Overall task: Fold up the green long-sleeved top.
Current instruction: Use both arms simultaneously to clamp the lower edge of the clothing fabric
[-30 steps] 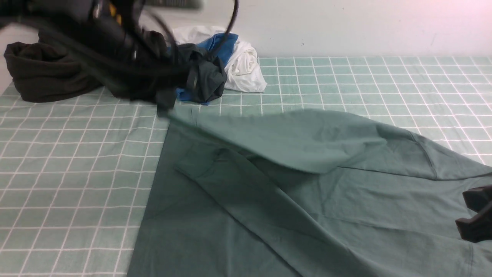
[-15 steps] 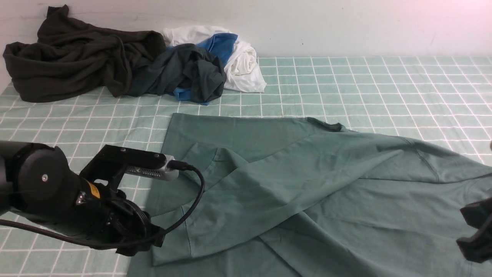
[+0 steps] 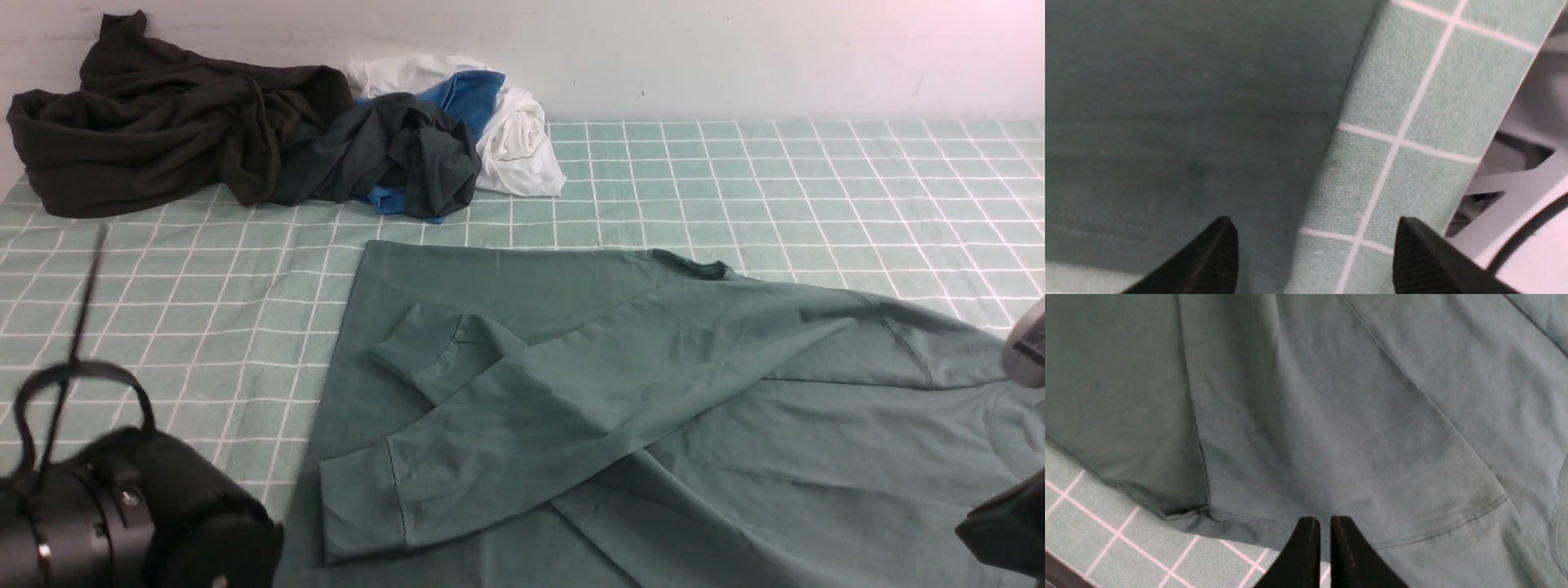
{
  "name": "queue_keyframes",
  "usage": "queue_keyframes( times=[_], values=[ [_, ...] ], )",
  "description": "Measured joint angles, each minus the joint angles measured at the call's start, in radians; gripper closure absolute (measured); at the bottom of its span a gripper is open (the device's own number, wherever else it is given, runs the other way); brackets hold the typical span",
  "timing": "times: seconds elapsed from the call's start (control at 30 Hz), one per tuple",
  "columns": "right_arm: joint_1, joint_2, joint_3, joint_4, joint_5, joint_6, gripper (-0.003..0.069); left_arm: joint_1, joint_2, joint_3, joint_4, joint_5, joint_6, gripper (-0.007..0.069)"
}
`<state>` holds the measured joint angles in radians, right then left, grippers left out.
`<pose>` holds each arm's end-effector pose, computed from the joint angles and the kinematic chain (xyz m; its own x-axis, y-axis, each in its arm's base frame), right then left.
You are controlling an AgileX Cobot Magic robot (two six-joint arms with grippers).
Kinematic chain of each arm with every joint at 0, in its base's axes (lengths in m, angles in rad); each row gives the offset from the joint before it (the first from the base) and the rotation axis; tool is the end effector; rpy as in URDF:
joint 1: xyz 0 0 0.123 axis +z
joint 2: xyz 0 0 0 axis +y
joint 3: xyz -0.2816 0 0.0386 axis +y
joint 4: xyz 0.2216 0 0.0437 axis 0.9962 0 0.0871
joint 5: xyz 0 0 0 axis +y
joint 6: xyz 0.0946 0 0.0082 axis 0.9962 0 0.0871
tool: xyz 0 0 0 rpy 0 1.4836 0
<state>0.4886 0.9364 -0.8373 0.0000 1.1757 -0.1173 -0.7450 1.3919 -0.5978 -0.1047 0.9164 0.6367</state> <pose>0.1099 0.0584 0.3062 -0.7584 -0.5357 -0.3713 -0.5620 0.8260 -0.0438 0.1193 -0.1208 0.1850 -0.2524 0.9676 -0.0030 0.9632 0.2510 -0.0966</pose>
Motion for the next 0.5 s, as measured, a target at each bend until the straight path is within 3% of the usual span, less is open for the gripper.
queue_keyframes(
  times=[0.27,0.5],
  values=[
    [0.0,0.0,0.0,0.0,-0.008,-0.002,0.0616,-0.034,0.055,0.033,0.165,-0.187,-0.082,0.0187],
    [0.0,0.0,0.0,0.0,-0.008,-0.002,0.0616,-0.034,0.055,0.033,0.177,-0.189,-0.143,0.0386]
  ],
)
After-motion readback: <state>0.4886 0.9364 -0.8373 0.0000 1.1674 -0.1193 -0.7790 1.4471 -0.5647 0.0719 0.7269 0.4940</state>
